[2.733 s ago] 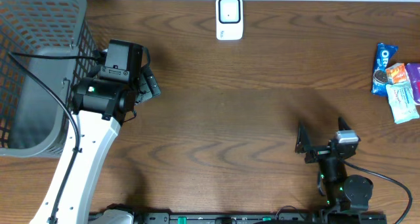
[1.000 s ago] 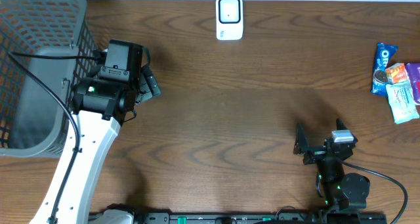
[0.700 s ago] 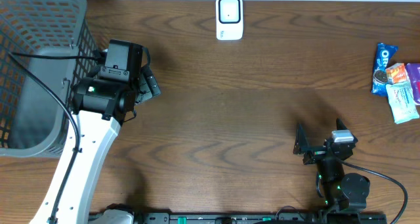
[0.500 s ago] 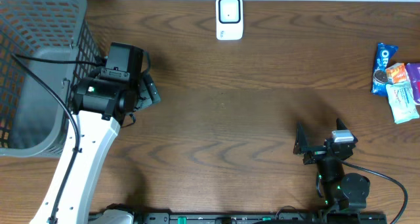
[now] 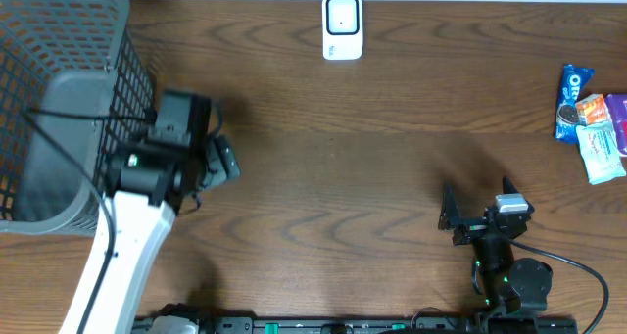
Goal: Scan the item barcode
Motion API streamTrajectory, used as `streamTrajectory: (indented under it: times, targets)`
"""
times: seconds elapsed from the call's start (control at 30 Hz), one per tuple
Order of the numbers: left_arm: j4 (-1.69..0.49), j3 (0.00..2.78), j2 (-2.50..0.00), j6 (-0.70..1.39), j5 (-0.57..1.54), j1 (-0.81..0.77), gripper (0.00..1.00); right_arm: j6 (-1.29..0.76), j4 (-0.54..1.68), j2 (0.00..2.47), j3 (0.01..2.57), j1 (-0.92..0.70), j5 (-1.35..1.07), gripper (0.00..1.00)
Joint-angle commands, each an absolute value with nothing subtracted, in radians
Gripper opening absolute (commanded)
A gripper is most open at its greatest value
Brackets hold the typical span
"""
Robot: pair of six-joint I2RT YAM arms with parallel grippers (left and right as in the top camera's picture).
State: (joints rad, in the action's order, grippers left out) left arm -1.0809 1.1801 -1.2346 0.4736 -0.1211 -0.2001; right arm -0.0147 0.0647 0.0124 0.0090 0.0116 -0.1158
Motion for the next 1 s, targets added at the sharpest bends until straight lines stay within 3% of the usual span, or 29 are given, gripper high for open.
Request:
streamTrajectory:
  times: [0.0,0.27,0.5,0.97]
  targets:
    - [-0.977,1.031,-1.103,0.345,-0.052,-0.2,0.98,-0.028,0.067,0.005,0.006,0.005,-0.113,0.99]
    - [-0.549,0.605,-0.751,0.063,0.173,-0.2,0.98,-0.028,0.067,0.005,0.006,0.005,-0.113,0.99]
    - [-0.374,0.324,-0.395,0.053,0.173,-0.2,0.98,-0.028,0.067,0.005,0.006,0.005,-0.113,0.99]
    - [-0.046,0.038,-0.055,0.053,0.172,-0.133,0.98,-0.029,0.067,0.005,0.006,0.005,-0.113,0.99]
